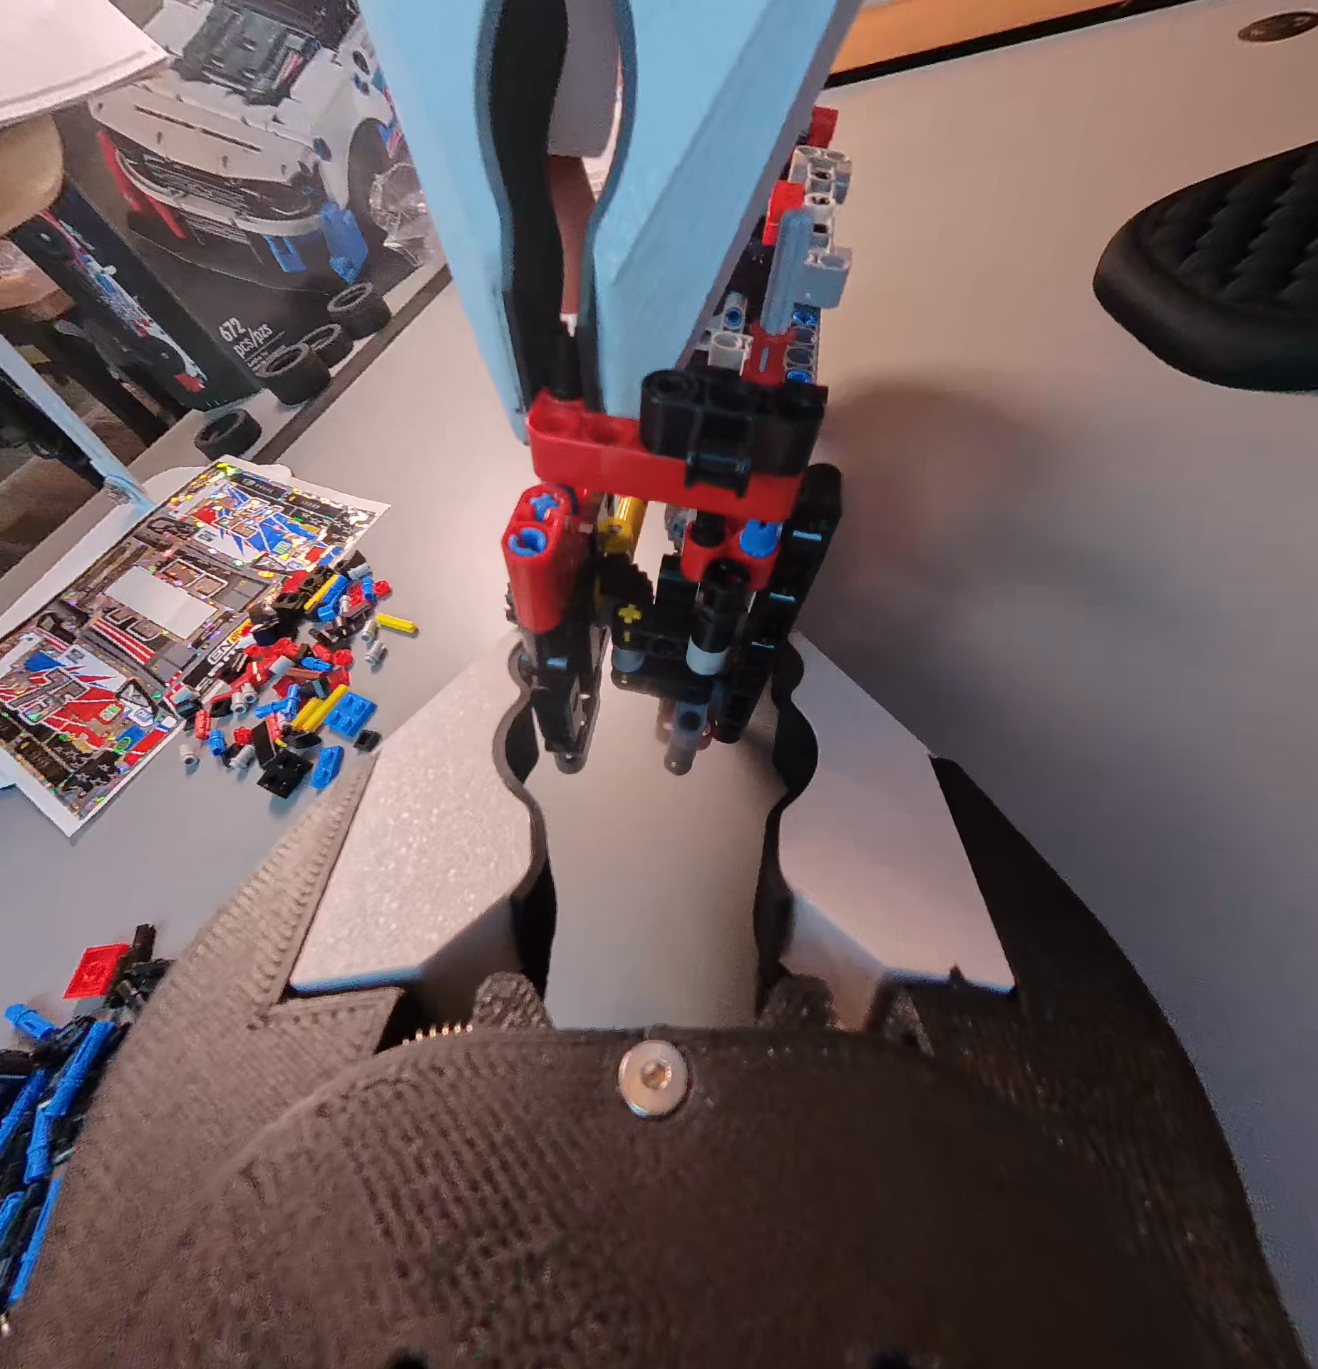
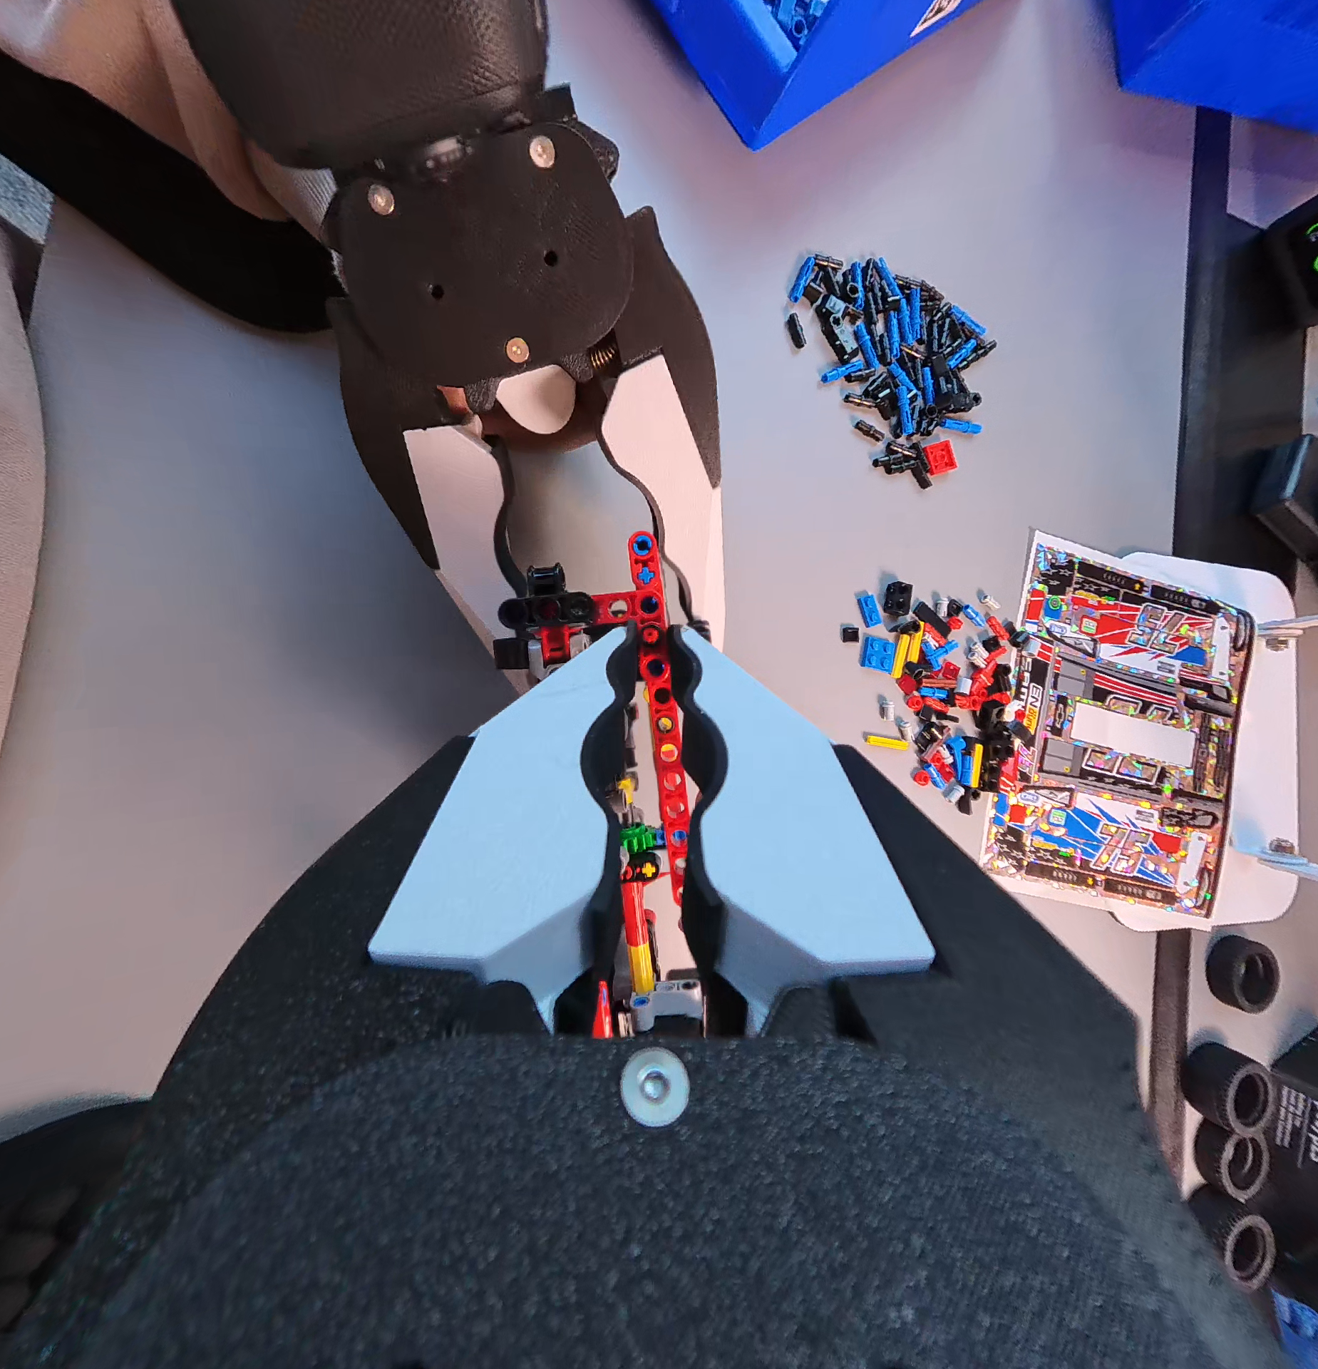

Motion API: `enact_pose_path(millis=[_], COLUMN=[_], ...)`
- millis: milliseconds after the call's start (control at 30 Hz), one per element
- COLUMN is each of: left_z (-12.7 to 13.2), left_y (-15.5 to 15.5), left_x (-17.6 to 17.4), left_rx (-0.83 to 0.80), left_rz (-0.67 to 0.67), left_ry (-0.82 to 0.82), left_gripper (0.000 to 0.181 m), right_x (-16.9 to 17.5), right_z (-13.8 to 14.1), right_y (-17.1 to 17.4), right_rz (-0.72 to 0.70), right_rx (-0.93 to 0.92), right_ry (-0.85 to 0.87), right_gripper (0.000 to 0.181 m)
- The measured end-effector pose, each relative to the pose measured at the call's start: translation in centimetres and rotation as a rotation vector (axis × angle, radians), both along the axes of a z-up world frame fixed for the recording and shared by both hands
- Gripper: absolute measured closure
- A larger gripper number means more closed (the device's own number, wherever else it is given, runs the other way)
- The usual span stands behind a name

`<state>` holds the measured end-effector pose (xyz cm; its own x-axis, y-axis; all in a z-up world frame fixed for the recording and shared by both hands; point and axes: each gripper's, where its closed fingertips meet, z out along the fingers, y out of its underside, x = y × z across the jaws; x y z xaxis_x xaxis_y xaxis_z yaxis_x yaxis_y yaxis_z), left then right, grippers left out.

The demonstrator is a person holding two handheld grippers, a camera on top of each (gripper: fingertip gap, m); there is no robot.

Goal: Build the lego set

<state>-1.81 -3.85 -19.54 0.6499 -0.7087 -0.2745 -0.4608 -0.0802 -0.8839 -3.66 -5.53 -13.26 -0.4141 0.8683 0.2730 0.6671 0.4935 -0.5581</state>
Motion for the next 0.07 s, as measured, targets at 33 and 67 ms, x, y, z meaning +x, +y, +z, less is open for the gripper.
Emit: enact_pose_path(millis=[33, 67], left_z=[-0.02, -0.05], left_y=[0.06, 0.07], left_x=[-0.02, 0.03], left_rx=[0.004, 0.0], left_rz=[0.005, 0.005], left_ry=[0.007, 0.006], left_gripper=[0.12, 0.12], right_x=[-0.01, 0.02], right_z=[-0.01, -0.01], right_y=[0.04, 0.06], right_rz=[-0.005, -0.009], right_rx=[-0.001, -0.002], right_ry=[0.001, 0.001], right_gripper=[0.176, 0.176])
